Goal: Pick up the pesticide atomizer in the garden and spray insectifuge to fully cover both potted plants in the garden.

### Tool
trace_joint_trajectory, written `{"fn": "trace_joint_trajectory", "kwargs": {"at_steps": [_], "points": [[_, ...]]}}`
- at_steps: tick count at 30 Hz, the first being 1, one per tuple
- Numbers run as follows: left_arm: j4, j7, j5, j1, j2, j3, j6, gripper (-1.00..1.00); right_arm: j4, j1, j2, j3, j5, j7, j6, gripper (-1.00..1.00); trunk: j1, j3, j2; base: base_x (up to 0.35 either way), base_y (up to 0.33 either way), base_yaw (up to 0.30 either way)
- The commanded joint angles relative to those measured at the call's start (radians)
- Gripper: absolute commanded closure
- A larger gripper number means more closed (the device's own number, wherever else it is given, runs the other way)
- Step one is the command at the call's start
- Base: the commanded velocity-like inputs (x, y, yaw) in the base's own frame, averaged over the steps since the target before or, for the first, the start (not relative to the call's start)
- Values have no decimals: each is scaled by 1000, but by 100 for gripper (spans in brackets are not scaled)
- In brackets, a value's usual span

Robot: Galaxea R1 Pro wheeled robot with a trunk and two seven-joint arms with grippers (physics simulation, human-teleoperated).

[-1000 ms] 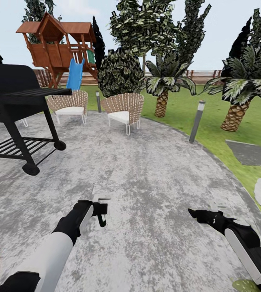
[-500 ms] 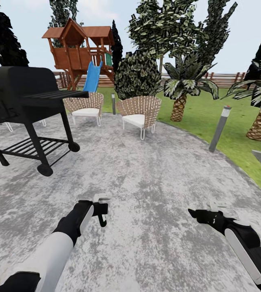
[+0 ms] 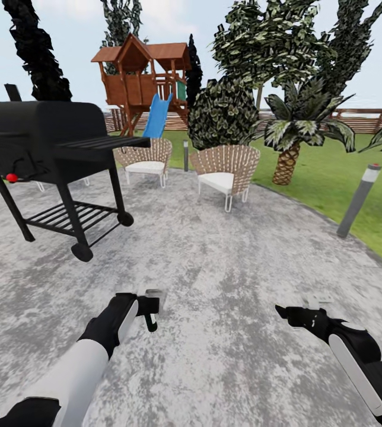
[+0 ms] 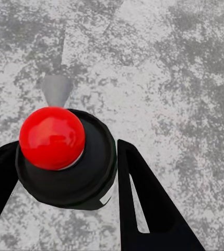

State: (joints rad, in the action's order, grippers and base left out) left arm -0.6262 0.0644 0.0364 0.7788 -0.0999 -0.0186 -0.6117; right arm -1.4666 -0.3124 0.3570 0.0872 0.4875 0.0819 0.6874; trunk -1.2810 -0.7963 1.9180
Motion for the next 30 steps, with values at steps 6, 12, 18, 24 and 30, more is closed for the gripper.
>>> {"fn": "trace_joint_trajectory", "kwargs": {"at_steps": [6, 12, 18, 24, 30], "points": [[-1, 0, 4, 0, 0, -1, -5, 100, -1, -1, 1, 2, 10, 9, 3, -100, -1, 0, 0, 339, 0, 22], [0, 0, 5, 0, -11, -1, -5, 100, -1, -1, 1, 2, 10, 9, 3, -100, -1, 5, 0, 335, -84, 0], [2, 0, 5, 0, -13, -1, -5, 100, -1, -1, 1, 2, 10, 9, 3, -100, -1, 14, 0, 320, -161, 0], [0, -1, 4, 0, -13, -1, -5, 100, -1, -1, 1, 2, 10, 9, 3, -100, -1, 24, 0, 73, -39, 0], [-1, 0, 3, 0, -12, -1, -5, 100, -1, -1, 2, 2, 10, 9, 3, -100, -4, 30, 7, 2, -1, 0]]}}
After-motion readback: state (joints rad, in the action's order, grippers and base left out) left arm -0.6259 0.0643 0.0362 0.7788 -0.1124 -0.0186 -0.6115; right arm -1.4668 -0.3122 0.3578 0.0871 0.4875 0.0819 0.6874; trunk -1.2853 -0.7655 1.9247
